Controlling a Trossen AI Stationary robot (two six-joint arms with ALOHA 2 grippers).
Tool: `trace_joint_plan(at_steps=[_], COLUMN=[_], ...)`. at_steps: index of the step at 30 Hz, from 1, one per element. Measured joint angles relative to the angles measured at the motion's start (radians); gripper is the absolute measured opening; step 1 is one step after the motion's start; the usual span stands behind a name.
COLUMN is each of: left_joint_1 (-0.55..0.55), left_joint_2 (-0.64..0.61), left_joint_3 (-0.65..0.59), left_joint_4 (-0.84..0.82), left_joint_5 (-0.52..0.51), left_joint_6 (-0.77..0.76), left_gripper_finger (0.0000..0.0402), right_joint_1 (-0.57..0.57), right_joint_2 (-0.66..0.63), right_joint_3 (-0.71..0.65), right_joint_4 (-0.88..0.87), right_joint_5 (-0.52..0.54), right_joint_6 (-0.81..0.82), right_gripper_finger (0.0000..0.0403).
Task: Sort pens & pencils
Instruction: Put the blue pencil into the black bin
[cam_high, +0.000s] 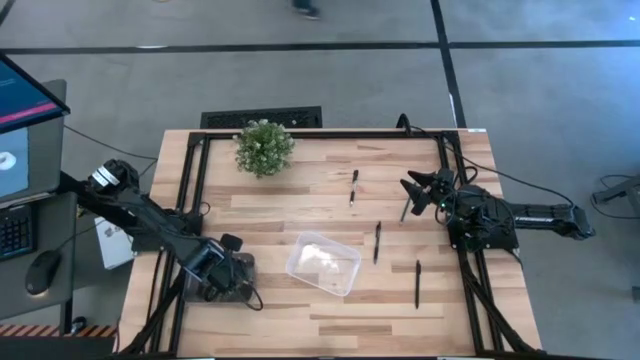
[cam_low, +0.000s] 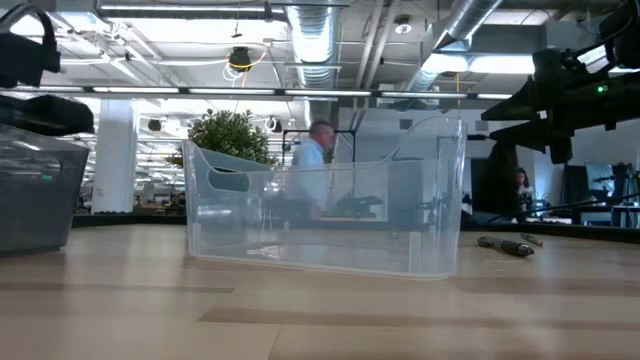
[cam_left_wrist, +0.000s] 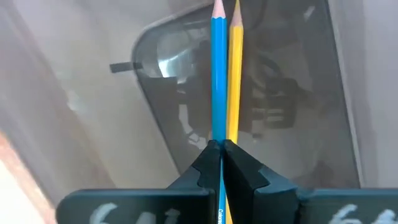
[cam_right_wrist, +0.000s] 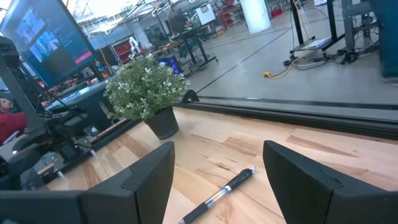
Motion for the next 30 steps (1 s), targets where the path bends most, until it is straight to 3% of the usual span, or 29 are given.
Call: trace_joint_plan(at_steps=[6, 16, 24, 30], left_joint_1=[0.0, 0.0, 0.001, 0.029], left_joint_2=[0.0, 0.0, 0.0, 0.0], left_joint_3=[-0.051, -0.058, -0.058, -0.058], left_joint_4=[0.123, 0.123, 0.125, 0.125], left_joint_5=[0.018, -0.062, 0.036, 0.094], left_joint_6=[0.01, -0.003, 0.037, -0.003], left_gripper_finger=[0.0, 0.0, 0.0001, 0.0025], right_joint_1=[0.0, 0.0, 0.0, 0.0], right_joint_2=[0.0, 0.0, 0.0, 0.0], right_joint_3=[0.0, 0.0, 0.0, 0.0], right_joint_4=[0.0, 0.0, 0.0, 0.0], right_joint_5=[0.0, -0.003, -0.003, -0.003], right_joint_6=[0.0, 0.0, 0.0, 0.0], right_gripper_finger=[0.0268, 0.0268, 0.0268, 0.0268])
